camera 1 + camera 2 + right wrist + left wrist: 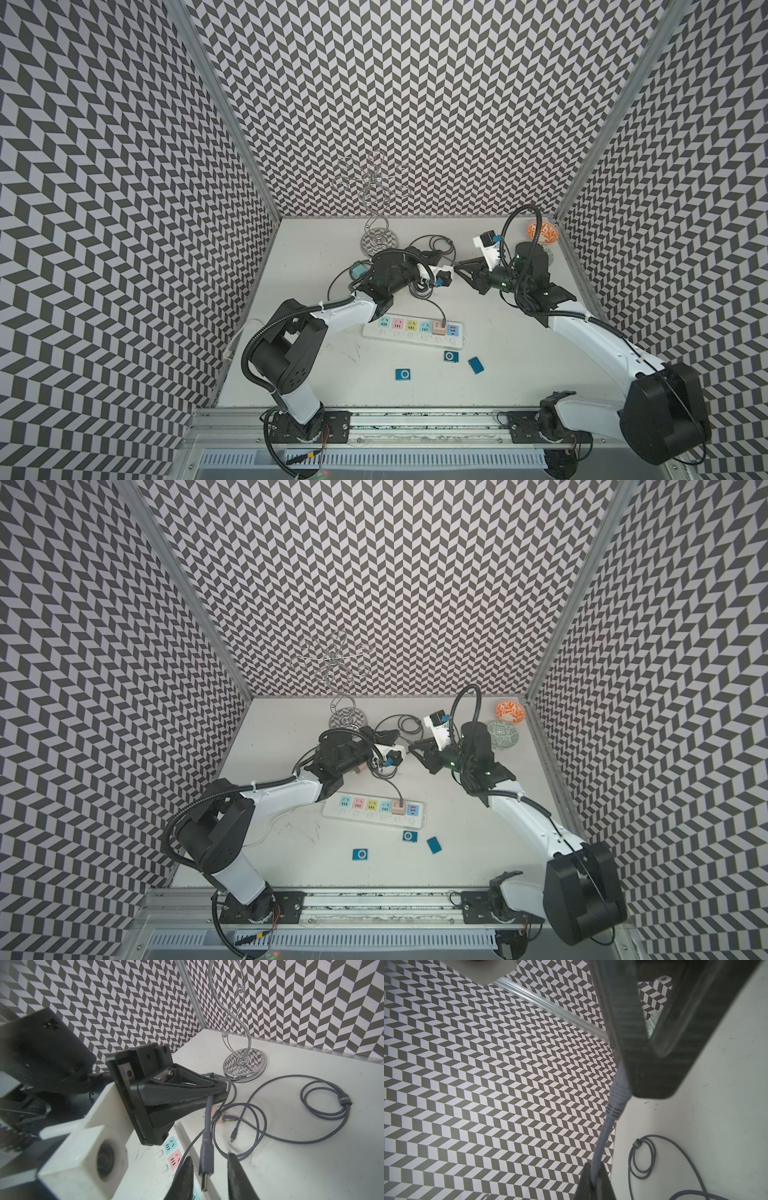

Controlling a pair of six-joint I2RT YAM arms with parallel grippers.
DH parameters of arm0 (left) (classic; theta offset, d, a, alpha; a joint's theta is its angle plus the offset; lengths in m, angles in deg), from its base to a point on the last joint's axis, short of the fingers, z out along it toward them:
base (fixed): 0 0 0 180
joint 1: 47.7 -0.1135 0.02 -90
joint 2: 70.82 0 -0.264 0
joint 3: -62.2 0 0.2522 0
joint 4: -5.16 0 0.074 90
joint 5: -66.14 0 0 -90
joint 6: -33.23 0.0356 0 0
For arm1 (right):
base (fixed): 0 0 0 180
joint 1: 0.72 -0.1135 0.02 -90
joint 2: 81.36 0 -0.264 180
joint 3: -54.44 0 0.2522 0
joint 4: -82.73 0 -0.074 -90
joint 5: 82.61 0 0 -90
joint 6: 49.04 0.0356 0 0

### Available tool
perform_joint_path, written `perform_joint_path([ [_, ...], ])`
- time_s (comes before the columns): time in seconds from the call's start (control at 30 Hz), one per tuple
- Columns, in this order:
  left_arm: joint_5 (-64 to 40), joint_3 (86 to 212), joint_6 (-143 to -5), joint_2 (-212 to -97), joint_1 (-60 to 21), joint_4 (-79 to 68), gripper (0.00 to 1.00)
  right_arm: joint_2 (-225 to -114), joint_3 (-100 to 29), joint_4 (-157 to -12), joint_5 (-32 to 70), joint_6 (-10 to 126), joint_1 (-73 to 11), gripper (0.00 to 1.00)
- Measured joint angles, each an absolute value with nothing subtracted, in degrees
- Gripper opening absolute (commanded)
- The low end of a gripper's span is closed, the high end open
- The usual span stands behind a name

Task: Charge mp3
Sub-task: Pick up the charging cable from the center of the board.

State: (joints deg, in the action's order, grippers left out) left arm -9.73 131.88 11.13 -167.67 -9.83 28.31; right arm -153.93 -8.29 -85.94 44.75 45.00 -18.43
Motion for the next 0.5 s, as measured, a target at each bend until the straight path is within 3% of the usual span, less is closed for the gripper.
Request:
perform_joint_path([
  [0.3,-9.8,131.9,11.4,-167.7,-9.8,28.6,0.0,-153.9,-8.3,-86.5,45.6,45.0,-18.2,0.04],
  [0.33,-9.9,131.9,11.3,-167.7,-9.8,28.6,0.03,-153.9,-8.3,-86.5,45.6,44.8,-18.2,0.01],
  [0.5,-9.7,134.0,9.2,-167.7,-9.9,23.0,0.4,-153.9,-8.4,-85.2,45.1,42.4,-18.1,0.0],
])
